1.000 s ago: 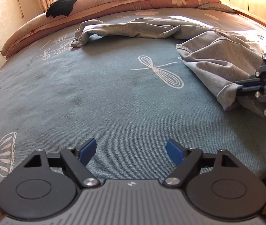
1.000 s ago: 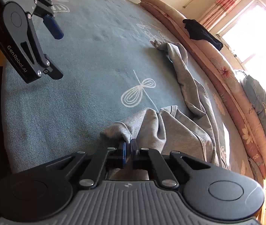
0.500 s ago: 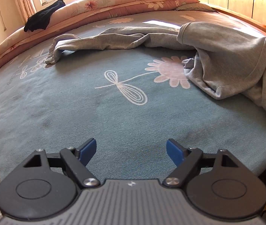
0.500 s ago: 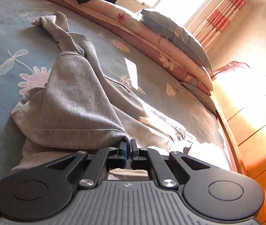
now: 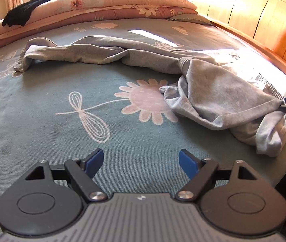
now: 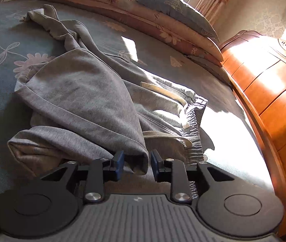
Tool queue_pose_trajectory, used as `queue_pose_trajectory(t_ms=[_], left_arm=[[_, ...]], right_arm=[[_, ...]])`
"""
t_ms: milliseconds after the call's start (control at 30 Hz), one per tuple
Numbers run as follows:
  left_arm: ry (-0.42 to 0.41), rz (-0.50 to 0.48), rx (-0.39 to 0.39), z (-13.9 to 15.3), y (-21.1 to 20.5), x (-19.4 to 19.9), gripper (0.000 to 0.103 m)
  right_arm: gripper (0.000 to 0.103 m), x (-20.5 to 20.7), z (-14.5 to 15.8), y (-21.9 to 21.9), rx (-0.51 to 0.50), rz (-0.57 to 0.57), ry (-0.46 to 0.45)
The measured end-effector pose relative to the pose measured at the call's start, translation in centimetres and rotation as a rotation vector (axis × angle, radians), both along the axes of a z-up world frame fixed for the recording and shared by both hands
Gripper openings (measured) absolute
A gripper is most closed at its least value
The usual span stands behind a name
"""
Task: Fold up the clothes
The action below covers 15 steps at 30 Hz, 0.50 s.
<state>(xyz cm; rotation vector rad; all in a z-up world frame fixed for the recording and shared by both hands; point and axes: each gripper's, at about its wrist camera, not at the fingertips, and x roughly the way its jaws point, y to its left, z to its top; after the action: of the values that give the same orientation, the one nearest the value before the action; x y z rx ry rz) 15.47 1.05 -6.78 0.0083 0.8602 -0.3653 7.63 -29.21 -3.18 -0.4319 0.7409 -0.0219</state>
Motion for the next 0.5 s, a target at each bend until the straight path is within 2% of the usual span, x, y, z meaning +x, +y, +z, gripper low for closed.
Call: queue_pose_trajectory(t_ms=[33, 233, 433, 500], left_arm=[[0.024, 0.011, -0.062, 0.0, -0.1, 0.7, 0.082], [0.177, 0.099, -0.405, -1.3, -0.8, 4.9, 0.081], [0.350, 0.209, -0.606, -5.0, -1.7, 8.4, 0.079], [0.380, 0.247, -0.644, -6.1, -2.1, 8.9, 0.072]], right_arm=[[0.042, -0.2, 0.4, 0.1, 0.002, 0.007, -0.007], [0.043, -1.7, 1.1, 0.7, 0.050, 0.049, -0.025], [0.045, -2.4, -0.2, 0.8, 0.098, 0.078, -0.003], [0.045, -2.3, -0.4, 0.5, 0.113, 0.076, 0.001]])
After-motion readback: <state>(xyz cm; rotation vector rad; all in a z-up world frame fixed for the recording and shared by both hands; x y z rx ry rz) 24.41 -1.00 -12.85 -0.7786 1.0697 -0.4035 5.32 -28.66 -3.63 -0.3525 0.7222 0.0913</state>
